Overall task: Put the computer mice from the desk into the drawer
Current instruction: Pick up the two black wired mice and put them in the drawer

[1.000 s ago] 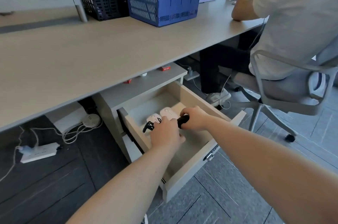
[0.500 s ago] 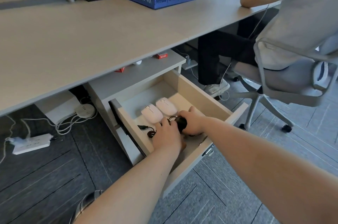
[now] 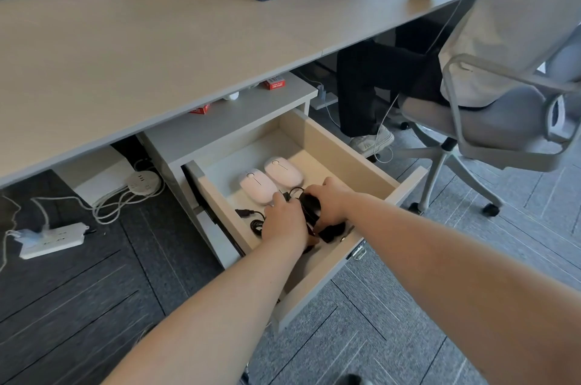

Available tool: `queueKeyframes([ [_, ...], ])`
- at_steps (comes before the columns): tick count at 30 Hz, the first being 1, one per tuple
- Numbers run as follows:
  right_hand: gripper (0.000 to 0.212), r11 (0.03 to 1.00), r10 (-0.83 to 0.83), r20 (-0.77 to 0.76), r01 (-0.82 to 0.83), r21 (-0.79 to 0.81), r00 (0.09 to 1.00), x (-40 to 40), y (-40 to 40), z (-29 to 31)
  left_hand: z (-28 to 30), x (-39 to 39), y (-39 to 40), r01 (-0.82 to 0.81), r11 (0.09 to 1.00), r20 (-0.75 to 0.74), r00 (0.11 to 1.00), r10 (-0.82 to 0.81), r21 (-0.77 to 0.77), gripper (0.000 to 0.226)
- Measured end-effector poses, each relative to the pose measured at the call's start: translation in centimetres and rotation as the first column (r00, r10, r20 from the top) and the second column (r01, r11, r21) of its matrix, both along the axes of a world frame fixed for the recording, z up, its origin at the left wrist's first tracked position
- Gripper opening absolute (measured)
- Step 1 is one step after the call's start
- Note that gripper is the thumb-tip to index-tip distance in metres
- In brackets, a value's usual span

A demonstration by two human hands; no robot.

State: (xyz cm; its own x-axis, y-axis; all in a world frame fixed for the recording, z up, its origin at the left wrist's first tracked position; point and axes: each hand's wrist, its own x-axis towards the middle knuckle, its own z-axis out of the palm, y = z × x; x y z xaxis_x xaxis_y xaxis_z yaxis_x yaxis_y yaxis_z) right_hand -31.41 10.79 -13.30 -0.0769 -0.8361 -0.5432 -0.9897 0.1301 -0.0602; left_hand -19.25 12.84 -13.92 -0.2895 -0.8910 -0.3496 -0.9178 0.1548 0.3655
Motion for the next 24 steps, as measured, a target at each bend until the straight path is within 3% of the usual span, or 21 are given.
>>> queueKeyframes([
  [3,0.088,1.000,0.002,-0.006,-0.002,-0.007,1.000,0.1,0.2,0.3,0.1,0.2,0.0,0.019,1.000,0.021,1.000,-0.019,-0.014,0.072],
  [9,0.042,0.955,-0.150,0.164,0.186,-0.230,0.975,0.1,1.5,3.7,2.0,1.2,-0.3,0.047,0.998,0.128,0.991,-0.042,-0.034,0.050],
  [13,0.032,0.861,-0.269,0.192,0.325,-0.392,0.944,-0.7,3.6,6.6,5.7,1.9,-1.5,0.059,0.987,0.175,0.984,-0.033,-0.147,0.040],
  [16,0.034,0.806,-0.394,0.098,0.394,-0.442,0.914,-1.5,5.1,7.6,9.5,2.5,-2.1,0.043,0.978,0.158,0.987,-0.010,-0.206,0.038],
  [19,0.059,0.725,-0.618,0.041,0.589,-0.356,0.785,-2.0,5.8,7.7,11.5,3.3,-2.7,0.100,0.934,0.198,0.980,-0.032,-0.342,0.041],
  [21,0.077,0.620,-0.746,0.119,0.748,-0.238,0.656,-1.7,5.9,7.6,11.9,4.1,-3.6,0.119,0.895,0.198,0.980,-0.035,-0.429,0.045],
  [24,0.069,0.426,-0.801,0.384,0.888,-0.173,0.459,-1.1,5.4,7.4,12.2,5.5,-5.2,0.134,0.850,0.201,0.979,-0.034,-0.510,0.062],
])
